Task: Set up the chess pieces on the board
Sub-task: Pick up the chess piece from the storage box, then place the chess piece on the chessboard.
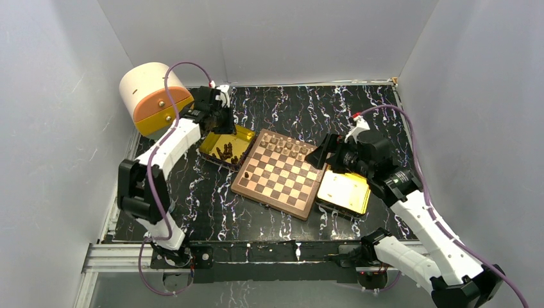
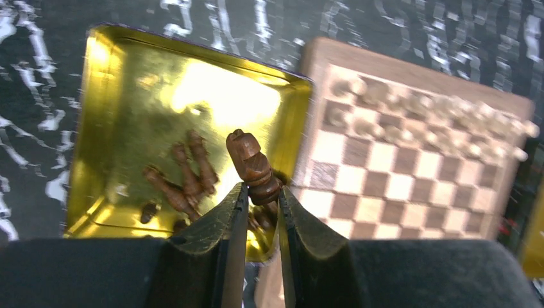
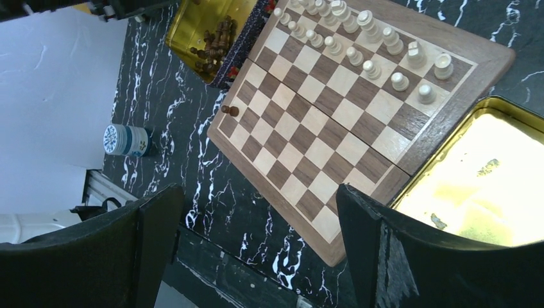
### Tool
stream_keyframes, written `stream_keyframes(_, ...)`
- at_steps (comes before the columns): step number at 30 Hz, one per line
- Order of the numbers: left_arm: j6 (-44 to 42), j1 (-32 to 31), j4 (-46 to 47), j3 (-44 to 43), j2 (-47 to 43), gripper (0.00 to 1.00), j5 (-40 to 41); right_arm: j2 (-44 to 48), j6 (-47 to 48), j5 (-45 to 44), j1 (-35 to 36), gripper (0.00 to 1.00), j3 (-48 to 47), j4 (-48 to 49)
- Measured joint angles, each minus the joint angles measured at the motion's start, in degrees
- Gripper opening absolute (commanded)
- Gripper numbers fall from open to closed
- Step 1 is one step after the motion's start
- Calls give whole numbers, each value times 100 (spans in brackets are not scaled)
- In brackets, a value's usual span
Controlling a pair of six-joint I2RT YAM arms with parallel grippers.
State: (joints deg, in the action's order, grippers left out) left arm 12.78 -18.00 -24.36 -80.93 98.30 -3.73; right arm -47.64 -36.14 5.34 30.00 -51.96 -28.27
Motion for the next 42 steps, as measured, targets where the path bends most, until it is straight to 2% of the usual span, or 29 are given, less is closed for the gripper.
stream_keyframes(4,37,-61,337,566,-737,11,-691,-306,-33,149,0,94,0,179)
stream_keyframes(8,313,-96,632,691,-1084,11,-1353,-667,-109,321,0,90,-4,448)
stream_keyframes(14,1349,-105,1445,1093,-1375,11,-2367,-1115,-627,809,0,79,2,1495)
stream_keyframes(17,2004,-111,1878,1307,-1537,11,-2677,-1307,-1106,1032,0,79,52,2365)
stream_keyframes(23,3246,-125,2806,1423,-1799,10,-3143,-1864,-2011,1126,0,87,81,3923)
stream_keyframes(28,4415,-125,3954,1827,-2022,10,-3410,-2280,-2699,1095,0,80,107,5051)
stream_keyframes(31,4931,-125,4422,1923,-2035,10,-3486,-2562,-3029,1147,0,80,98,5659)
stream_keyframes(37,5392,-125,4850,1926,-2085,9,-3536,-3126,-3783,1392,0,78,52,6518)
stream_keyframes(42,5606,-125,5090,1932,-2149,9,-3567,-3340,-4179,1565,0,68,35,7038)
